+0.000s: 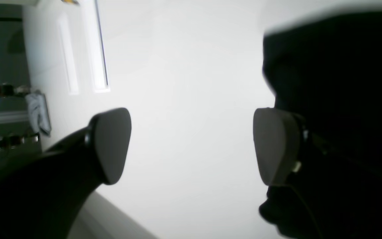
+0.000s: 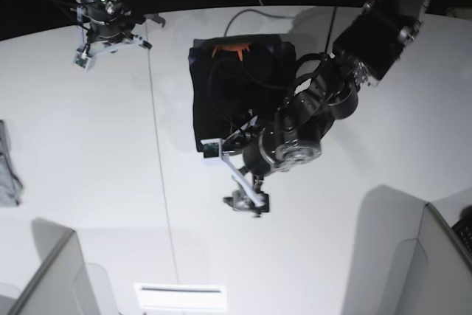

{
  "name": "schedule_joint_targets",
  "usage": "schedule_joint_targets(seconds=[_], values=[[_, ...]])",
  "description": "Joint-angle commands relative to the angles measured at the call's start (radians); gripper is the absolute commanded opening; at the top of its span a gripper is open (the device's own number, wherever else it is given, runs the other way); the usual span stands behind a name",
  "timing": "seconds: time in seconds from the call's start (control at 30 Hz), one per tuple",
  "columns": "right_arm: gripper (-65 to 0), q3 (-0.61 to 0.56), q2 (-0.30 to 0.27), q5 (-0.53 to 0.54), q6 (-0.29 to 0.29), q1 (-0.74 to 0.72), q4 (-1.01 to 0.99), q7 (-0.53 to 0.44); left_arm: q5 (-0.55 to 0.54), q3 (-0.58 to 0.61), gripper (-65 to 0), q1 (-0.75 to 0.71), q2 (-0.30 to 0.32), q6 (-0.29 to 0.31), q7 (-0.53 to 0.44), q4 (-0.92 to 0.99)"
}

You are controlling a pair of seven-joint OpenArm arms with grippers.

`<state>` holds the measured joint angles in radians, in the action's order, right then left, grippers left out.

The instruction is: Fold the T-shirt properly

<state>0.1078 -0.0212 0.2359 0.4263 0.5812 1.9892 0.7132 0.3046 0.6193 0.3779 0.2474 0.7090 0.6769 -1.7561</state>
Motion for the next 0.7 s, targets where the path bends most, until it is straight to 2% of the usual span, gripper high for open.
schedule_joint_targets(seconds=[0.0,0.03,0.07,0.17,0.2,0.27,0.3,0.37,0.43,0.57,0.67], values=[[-65.0,0.002,-0.003,-0.005,-0.004,0.007,0.014,-0.017,0.006,-0.059,-13.3,-0.003,-0.001,-0.011,-0.006,-0.057],[-65.0,0.002,-0.006,-0.005,-0.004,0.01,0.014,-0.017,0.006,-0.1,-18.3,-0.032,-0.006,-0.011,-0.006,-0.089],[-65.0,0.002,-0.007,-0.007,-0.004,0.018,0.014,-0.022,0.006,-0.148,-26.2,-0.067,-0.009,-0.011,-0.006,-0.127],[-65.0,0.01,-0.016,-0.008,-0.004,0.029,0.015,-0.062,0.006,-0.267,-61.9,-0.178,-0.012,-0.011,-0.01,-0.215],[-65.0,0.01,-0.035,-0.008,-0.004,0.041,0.015,-0.085,0.006,-0.301,-65.0,-0.213,-0.013,-0.011,-0.012,-0.229],[-65.0,0.002,-0.056,-0.008,-0.004,0.058,0.02,-0.125,0.005,-0.359,-65.0,-0.276,-0.015,-0.011,-0.026,-0.235],[-65.0,0.003,-0.061,-0.008,-0.004,0.067,0.022,-0.142,-0.011,-0.391,-65.0,-0.308,-0.02,-0.011,-0.062,-0.235],[-65.0,0.008,-0.067,-0.008,-0.004,0.081,0.022,-0.169,-0.072,-0.467,-65.0,-0.379,-0.018,-0.011,-0.161,-0.233],[-65.0,0.003,-0.101,-0.008,-0.004,0.113,0.022,-0.203,-0.158,-0.553,-65.0,-0.454,-0.01,-0.011,-0.276,-0.233],[-65.0,0.003,-0.133,-0.008,-0.004,0.19,0.031,-0.275,-0.308,-0.668,-65.0,-0.586,0.046,-0.011,-0.414,-0.23],[-65.0,0.002,-0.159,-0.008,-0.004,0.26,0.037,-0.341,-0.391,-0.727,-65.0,-0.679,0.089,-0.011,-0.467,-0.23]])
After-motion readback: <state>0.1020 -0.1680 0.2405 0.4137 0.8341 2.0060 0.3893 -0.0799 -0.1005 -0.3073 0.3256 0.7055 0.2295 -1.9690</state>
